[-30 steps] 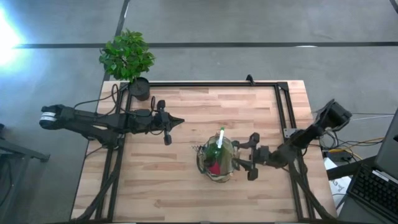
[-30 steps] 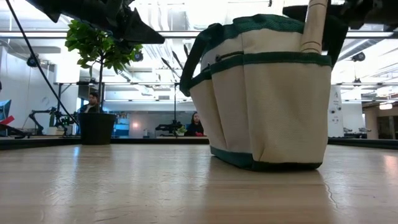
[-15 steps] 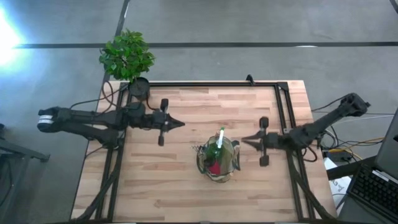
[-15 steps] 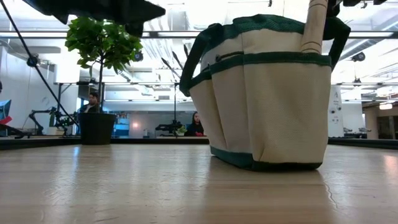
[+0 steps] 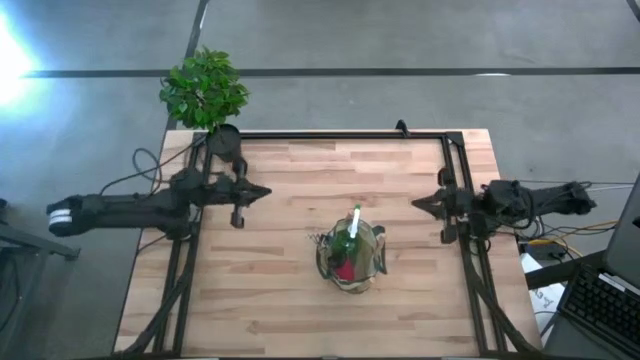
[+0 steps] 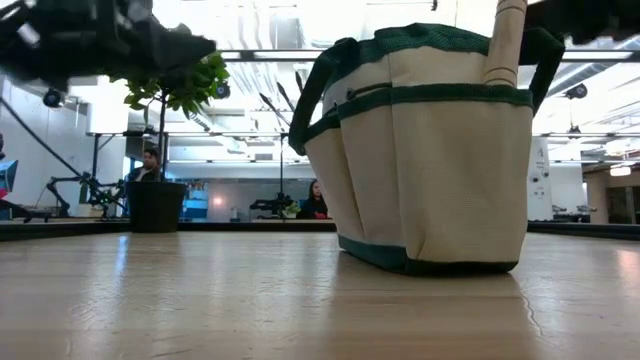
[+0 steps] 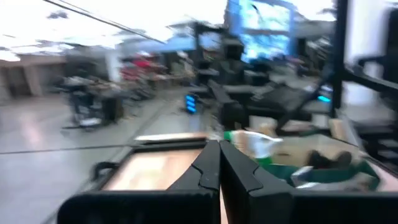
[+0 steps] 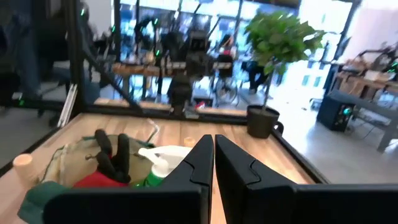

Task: Pick & Place Garden tools in Gardening bag
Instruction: Return to Home Position

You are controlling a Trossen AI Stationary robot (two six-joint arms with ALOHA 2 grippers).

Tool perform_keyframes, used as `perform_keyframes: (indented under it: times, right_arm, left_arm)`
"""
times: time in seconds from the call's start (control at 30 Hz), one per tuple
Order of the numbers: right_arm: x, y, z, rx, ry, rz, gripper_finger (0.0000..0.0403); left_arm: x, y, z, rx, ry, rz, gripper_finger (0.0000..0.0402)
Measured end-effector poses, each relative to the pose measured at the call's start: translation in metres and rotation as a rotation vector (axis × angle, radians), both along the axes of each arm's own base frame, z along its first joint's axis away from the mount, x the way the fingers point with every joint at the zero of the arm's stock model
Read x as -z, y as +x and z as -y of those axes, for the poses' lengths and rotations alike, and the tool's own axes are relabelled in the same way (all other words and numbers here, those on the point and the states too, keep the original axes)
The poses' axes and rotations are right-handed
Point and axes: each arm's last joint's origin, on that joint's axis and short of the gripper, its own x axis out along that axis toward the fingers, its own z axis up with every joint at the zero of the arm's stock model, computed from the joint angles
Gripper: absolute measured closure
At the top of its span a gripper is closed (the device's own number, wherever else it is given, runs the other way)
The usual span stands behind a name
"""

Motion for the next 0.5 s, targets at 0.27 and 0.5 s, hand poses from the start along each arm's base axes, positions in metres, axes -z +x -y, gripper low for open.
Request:
perform_keyframes:
  times: [0.27,0.5]
  right_arm:
    - [0.043,-0.014,0.005,0.053,0.062,0.070,0.0395]
    - [0.067,-0.006,0.004,0.061,0.092,-0.050,0.0395]
  left_arm:
    - [0.039,-0.018,-0.003,-0.228,-0.096,-0.021,0.0399]
    - [0.063,-0.019,-0.003,-0.242,-0.129,-0.164,0.0399]
